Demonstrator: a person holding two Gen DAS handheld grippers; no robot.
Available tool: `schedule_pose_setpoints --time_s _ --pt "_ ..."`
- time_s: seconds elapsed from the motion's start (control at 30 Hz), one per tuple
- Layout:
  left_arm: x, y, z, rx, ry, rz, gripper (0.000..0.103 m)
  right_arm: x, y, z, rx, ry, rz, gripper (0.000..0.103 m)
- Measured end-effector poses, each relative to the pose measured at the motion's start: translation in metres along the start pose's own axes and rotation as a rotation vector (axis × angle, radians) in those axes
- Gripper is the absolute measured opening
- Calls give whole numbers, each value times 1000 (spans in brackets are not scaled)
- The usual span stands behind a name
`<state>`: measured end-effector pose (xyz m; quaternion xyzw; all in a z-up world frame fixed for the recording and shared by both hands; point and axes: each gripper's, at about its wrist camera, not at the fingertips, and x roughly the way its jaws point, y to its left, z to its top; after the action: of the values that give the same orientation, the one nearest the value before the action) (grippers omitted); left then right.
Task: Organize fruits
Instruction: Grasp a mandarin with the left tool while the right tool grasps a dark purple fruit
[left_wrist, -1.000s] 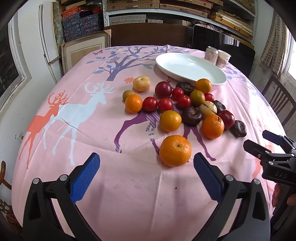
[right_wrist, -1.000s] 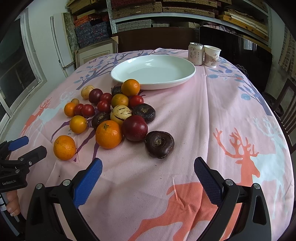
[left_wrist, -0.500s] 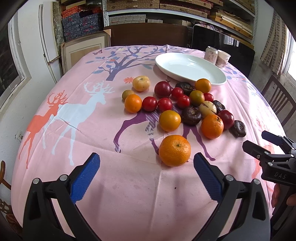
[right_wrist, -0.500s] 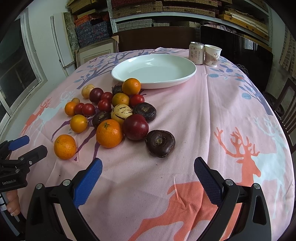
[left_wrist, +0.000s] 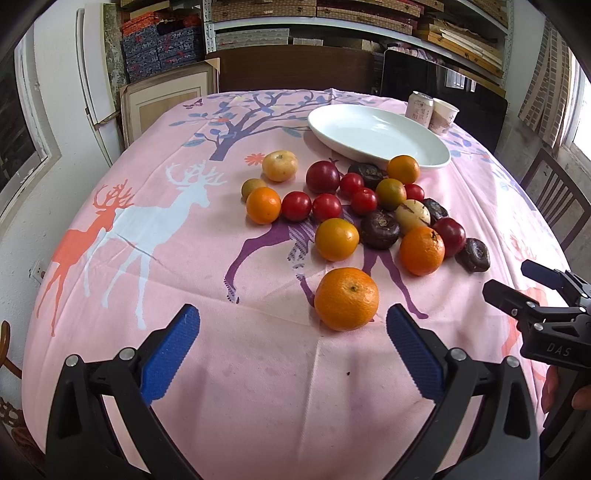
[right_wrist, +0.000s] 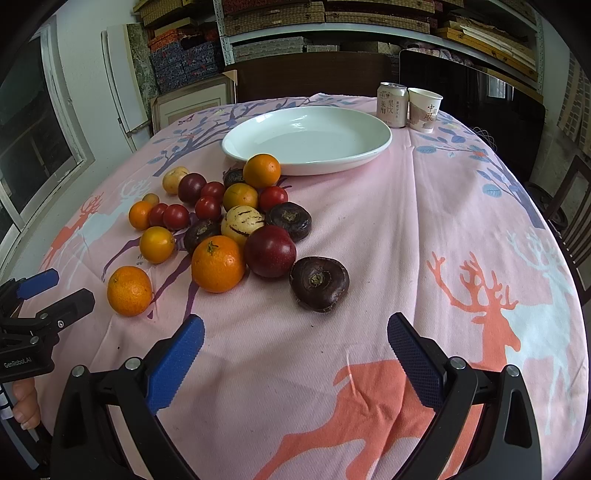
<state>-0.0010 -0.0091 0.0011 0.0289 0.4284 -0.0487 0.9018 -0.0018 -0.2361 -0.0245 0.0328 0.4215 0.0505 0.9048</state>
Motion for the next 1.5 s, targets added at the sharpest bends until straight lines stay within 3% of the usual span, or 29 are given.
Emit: schedule_pose_setpoints --time_s 0.4,0.8,0.83,0.9,0.93,0.97,1.1,1.23,1.3,1.33,1.37,1.5 --pt "2 -3 -1 5 4 -6 99 2 -1 -2 -11 7 -23 100" --pt "25 -23 0 24 92 -104 98 13 -20 2 -18 39 -14 100" --pt "29 -27 2 35 89 -97 96 14 -20 3 -16 40 -10 100" --pt "38 -35 4 66 97 -78 76 14 -21 2 -17 44 -6 100" --pt "46 -39 4 79 127 -79 57 15 -22 3 -19 47 -5 100" --pt "54 -40 4 81 162 -84 45 16 -23 3 -21 49 -3 100" --pt "56 -39 2 92 148 -84 44 25 -25 12 -46 65 -14 99" --pt "54 -33 1 87 151 -100 44 52 -21 21 -109 139 -47 78" --pt "53 -31 2 85 152 -108 43 56 -19 24 -127 126 -42 69" --pt "52 -30 2 83 153 -113 43 57 -18 26 -137 119 -28 50" --pt "51 -28 2 83 153 -119 43 57 -17 27 -142 114 1 42" --pt "36 -26 15 114 100 -120 43 51 -20 34 -151 125 40 42"
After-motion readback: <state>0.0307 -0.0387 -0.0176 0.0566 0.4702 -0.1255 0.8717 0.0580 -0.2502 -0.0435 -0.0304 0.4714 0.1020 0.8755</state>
